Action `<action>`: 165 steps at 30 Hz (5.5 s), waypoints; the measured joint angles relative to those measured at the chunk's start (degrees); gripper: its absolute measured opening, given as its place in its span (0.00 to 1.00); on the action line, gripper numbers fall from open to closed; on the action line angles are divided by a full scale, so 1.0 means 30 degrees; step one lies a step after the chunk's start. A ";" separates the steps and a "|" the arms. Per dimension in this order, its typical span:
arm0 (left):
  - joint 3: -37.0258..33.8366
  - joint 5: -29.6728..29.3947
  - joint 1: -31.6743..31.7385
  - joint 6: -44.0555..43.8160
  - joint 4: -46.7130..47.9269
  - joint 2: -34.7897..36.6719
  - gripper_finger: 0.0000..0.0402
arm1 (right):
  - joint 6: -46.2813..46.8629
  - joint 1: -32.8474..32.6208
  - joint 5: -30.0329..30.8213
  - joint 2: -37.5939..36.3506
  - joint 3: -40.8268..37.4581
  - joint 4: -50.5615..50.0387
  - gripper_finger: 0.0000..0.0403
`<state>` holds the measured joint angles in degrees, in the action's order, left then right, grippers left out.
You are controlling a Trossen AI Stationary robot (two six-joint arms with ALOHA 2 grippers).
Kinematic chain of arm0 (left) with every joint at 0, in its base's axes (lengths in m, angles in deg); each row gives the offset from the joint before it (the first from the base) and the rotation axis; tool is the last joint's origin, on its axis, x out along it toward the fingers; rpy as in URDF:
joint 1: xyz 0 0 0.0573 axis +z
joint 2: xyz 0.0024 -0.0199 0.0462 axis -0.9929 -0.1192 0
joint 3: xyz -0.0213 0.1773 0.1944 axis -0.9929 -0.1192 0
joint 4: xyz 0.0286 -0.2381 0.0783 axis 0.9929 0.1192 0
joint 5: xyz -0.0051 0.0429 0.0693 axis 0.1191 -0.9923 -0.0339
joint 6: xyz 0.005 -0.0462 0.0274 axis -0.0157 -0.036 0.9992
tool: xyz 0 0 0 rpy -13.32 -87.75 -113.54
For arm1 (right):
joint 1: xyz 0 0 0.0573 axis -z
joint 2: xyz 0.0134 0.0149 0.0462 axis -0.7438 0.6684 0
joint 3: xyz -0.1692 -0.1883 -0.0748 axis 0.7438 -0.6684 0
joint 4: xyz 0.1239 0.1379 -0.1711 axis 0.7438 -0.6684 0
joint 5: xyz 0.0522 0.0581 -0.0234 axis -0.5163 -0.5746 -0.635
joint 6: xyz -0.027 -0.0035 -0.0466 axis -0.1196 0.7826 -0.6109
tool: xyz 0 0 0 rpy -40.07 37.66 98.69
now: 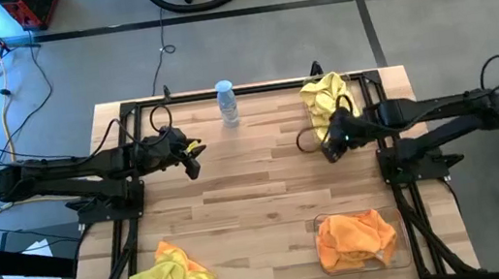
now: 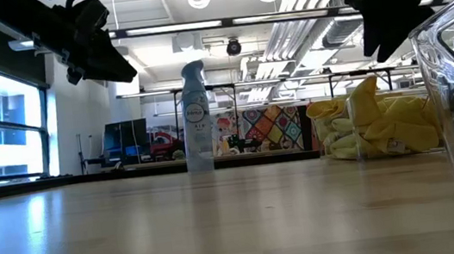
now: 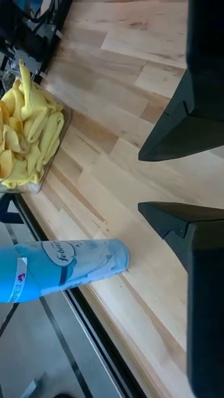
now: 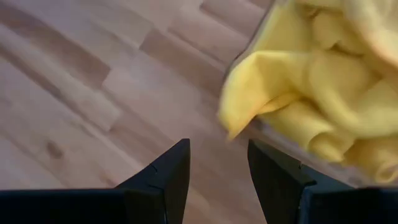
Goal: Sort microfiber towel by color & place in baskets
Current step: Put the yellow microfiber cloth into the top transparent bin
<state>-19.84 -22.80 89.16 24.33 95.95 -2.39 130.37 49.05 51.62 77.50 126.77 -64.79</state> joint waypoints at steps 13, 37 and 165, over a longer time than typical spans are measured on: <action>0.0000 0.0026 0.0000 -0.0151 -0.0022 -0.0004 0.26 | 0.1892 -0.0435 0.2878 0.3238 0.0000 -0.0984 0.39; 0.0000 0.0026 0.0007 -0.0175 -0.0007 -0.0004 0.26 | -0.4958 0.6815 0.1157 0.7892 0.0000 0.1975 0.39; 1.4775 0.6345 -1.4693 -2.0478 1.9008 -1.4619 0.30 | -0.7885 -0.4137 0.3972 -0.5186 -0.8874 1.1438 0.39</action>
<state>24.49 -3.76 45.08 -37.10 152.98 -46.24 106.71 36.64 63.53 61.94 100.15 -30.48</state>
